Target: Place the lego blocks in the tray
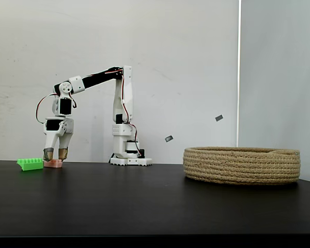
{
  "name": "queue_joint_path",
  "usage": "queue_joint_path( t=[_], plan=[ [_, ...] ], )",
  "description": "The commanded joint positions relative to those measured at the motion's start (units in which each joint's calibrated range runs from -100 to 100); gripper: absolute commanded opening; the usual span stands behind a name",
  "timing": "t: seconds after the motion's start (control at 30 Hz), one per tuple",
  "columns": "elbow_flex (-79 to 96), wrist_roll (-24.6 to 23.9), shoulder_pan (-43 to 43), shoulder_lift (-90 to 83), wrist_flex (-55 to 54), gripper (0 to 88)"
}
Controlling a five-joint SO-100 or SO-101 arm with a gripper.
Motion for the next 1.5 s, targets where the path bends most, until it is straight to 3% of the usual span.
queue_joint_path(
  t=[0.0, 0.4, 0.6, 0.97, 1.27, 1.47],
  plan=[
    [-0.4, -0.4, 1.1, -0.1, -0.4, 26.1],
    [-1.0, -0.2, 2.3, 2.6, -2.0, 24.4],
    [-0.8, -0.7, 2.3, 3.7, -3.7, 0.5],
    [-5.2, -1.2, 0.6, 0.8, -0.9, 0.0],
    [-21.2, -0.3, -14.3, -10.7, 6.0, 0.0],
    [-27.8, -2.9, -30.4, -14.0, 6.0, 0.0]
  ],
)
